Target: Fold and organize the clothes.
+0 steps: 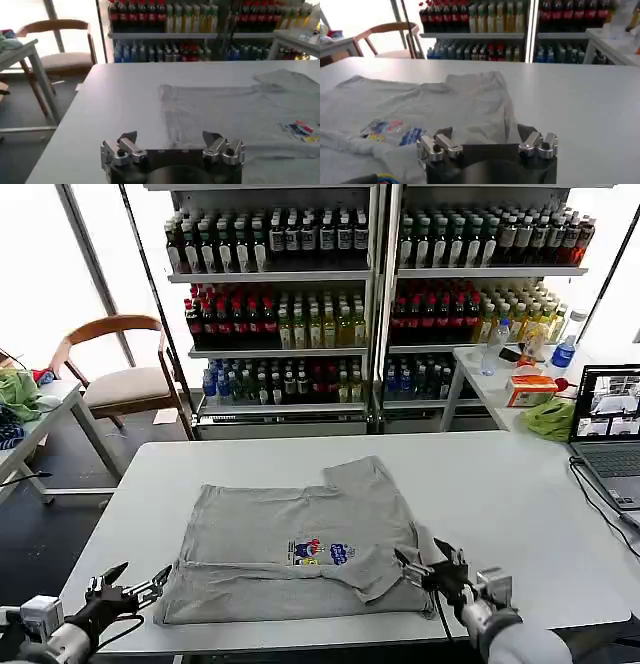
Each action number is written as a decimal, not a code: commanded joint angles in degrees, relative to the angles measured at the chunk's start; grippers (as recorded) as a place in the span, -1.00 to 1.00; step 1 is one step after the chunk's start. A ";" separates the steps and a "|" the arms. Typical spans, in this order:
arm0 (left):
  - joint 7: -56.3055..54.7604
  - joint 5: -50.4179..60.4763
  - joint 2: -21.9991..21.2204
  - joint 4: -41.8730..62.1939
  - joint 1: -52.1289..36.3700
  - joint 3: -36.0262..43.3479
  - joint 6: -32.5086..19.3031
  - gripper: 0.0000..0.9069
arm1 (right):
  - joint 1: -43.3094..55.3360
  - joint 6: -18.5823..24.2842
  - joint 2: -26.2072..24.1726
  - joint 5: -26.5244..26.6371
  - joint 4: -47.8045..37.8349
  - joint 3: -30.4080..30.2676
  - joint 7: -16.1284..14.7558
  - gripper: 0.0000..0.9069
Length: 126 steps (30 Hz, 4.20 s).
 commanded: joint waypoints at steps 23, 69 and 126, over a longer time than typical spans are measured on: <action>2.64 -1.91 4.72 32.91 -41.95 27.76 -0.45 1.00 | 43.95 -0.07 14.38 -3.74 -50.92 -14.75 -3.17 1.00; 4.60 1.80 0.83 44.96 -51.54 36.34 -2.77 -0.20 | 44.52 -0.10 19.14 -4.12 -58.12 -17.36 -3.68 -1.00; 2.83 -1.09 4.21 27.63 -38.91 26.63 -6.32 -1.00 | 25.19 -0.16 7.82 9.13 -19.65 -8.92 3.33 -1.00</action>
